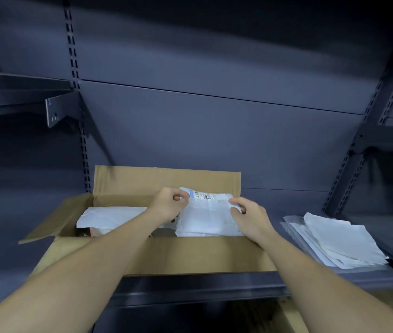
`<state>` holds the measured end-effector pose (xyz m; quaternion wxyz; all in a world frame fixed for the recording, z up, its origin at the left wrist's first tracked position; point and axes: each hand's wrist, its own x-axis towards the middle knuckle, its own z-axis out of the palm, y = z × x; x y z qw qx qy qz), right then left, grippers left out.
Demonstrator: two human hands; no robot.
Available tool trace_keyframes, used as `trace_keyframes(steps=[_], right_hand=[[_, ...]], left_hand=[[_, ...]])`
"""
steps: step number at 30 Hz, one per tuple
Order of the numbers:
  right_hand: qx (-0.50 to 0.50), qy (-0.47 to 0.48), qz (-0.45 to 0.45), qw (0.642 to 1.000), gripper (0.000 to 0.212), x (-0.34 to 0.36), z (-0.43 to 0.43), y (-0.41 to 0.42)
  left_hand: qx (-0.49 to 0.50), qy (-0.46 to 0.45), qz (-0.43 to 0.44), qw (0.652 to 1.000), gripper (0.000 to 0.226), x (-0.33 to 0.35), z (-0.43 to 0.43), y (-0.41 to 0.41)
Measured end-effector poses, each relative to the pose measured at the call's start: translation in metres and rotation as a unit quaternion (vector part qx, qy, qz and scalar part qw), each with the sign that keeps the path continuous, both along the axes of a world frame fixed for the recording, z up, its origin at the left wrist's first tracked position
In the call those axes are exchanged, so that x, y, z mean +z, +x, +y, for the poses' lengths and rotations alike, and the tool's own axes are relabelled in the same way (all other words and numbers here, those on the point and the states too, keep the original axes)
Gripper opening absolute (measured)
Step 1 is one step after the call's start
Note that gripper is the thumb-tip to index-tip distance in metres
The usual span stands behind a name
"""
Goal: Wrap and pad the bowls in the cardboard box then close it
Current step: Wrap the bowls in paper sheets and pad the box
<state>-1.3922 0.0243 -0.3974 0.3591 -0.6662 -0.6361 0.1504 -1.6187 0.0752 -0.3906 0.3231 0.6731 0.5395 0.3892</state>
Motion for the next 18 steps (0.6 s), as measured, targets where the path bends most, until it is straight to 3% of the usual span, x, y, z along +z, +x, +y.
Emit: trace_keyframes(steps=[3,9,13,18], right_hand=[[-0.022,-0.044,-0.050,0.998,0.025,0.001,0.008,0.001],[-0.078,-0.100,-0.023,0.992,0.030,0.002,0.020,0.001],[-0.094,-0.098,0.000,0.991,0.042,0.008,0.025,-0.001],[-0.099,-0.105,0.002,0.990,0.041,0.006,0.034,-0.003]], left_hand=[[0.020,-0.039,-0.022,0.999,0.019,-0.003,0.004,0.002],[0.027,-0.118,-0.054,0.991,0.016,-0.006,0.012,0.008],[0.017,-0.124,-0.029,0.992,0.014,-0.010,0.017,0.010],[-0.020,-0.132,-0.050,0.990,0.009,-0.011,0.022,0.009]])
